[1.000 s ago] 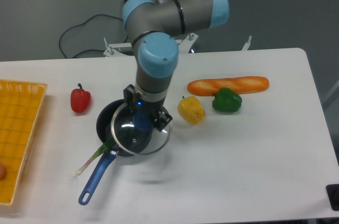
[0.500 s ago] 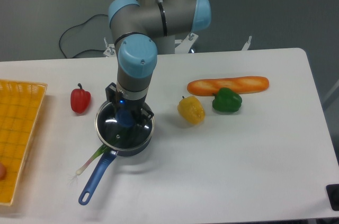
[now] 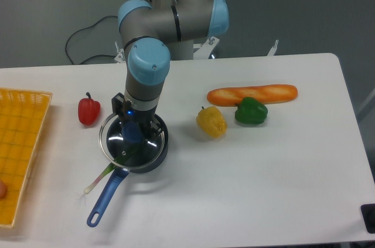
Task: Close the pot lid
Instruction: 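Lower the glass lid onto the saucepan rim and align it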
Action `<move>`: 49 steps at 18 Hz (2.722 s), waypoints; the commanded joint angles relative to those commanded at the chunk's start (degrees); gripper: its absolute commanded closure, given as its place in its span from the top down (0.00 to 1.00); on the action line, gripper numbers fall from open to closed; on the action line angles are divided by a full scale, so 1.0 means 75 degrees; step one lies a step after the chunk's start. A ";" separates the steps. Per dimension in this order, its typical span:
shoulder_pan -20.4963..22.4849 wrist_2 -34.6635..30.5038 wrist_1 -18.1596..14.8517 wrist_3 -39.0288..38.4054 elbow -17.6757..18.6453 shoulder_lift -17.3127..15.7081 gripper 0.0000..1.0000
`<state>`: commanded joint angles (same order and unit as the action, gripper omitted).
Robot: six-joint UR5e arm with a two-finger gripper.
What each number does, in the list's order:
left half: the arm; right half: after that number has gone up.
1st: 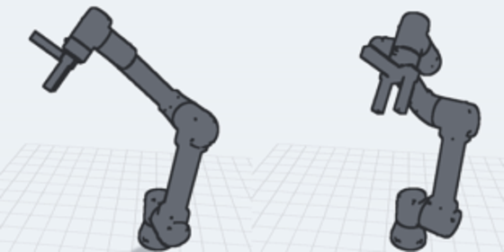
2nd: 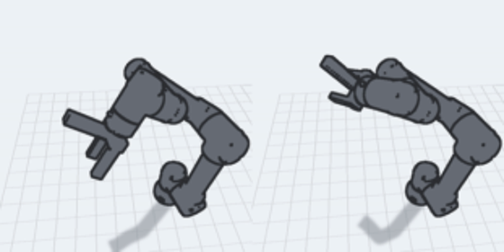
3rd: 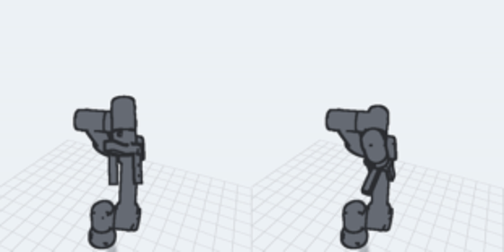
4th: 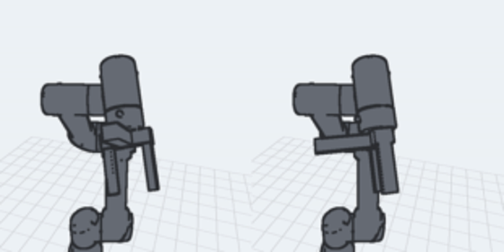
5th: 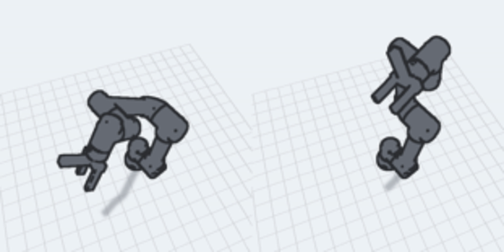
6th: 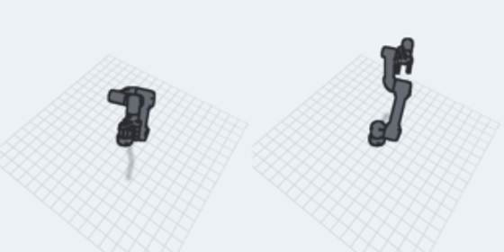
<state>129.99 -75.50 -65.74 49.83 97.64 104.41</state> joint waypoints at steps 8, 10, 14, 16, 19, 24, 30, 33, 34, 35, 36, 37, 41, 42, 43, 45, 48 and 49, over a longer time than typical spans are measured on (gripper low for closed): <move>-0.0093 0.0012 0.0211 0.0023 0.0398 -0.0035 0.55; -0.0094 0.0012 0.0304 0.0023 0.0469 -0.0035 0.55; -0.0106 -0.0012 0.0433 0.0047 0.0492 -0.0035 0.55; -0.0094 -0.0012 0.0469 0.0047 0.0504 -0.0035 0.55; -0.0094 -0.0023 0.0469 0.0047 0.0516 -0.0047 0.55; -0.0129 -0.0035 0.0504 0.0047 0.0586 -0.0023 0.56; -0.0141 -0.0070 0.0563 0.0058 0.0633 -0.0012 0.56; -0.0141 -0.0070 0.0563 0.0058 0.0633 0.0000 0.56; -0.0141 -0.0070 0.0563 0.0058 0.0633 0.0000 0.56; -0.0141 -0.0070 0.0563 0.0058 0.0645 0.0000 0.56; -0.0141 -0.0128 0.0563 0.0058 0.0645 0.0000 0.56; -0.0141 -0.0199 0.0563 0.0058 0.0668 0.0000 0.56; -0.0141 -0.0234 0.0563 0.0070 0.0703 0.0000 0.56; -0.0141 -0.0234 0.0563 0.0082 0.0703 0.0000 0.56; -0.0141 -0.0234 0.0563 0.0082 0.0703 0.0000 0.56; -0.0141 -0.0234 0.0574 0.0094 0.0692 0.0000 0.56; -0.0129 -0.0234 0.0574 0.0094 0.0692 0.0000 0.56; -0.0141 -0.0234 0.0574 0.0094 0.0692 0.0012 0.56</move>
<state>128.94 -77.26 -61.44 50.54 102.83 104.50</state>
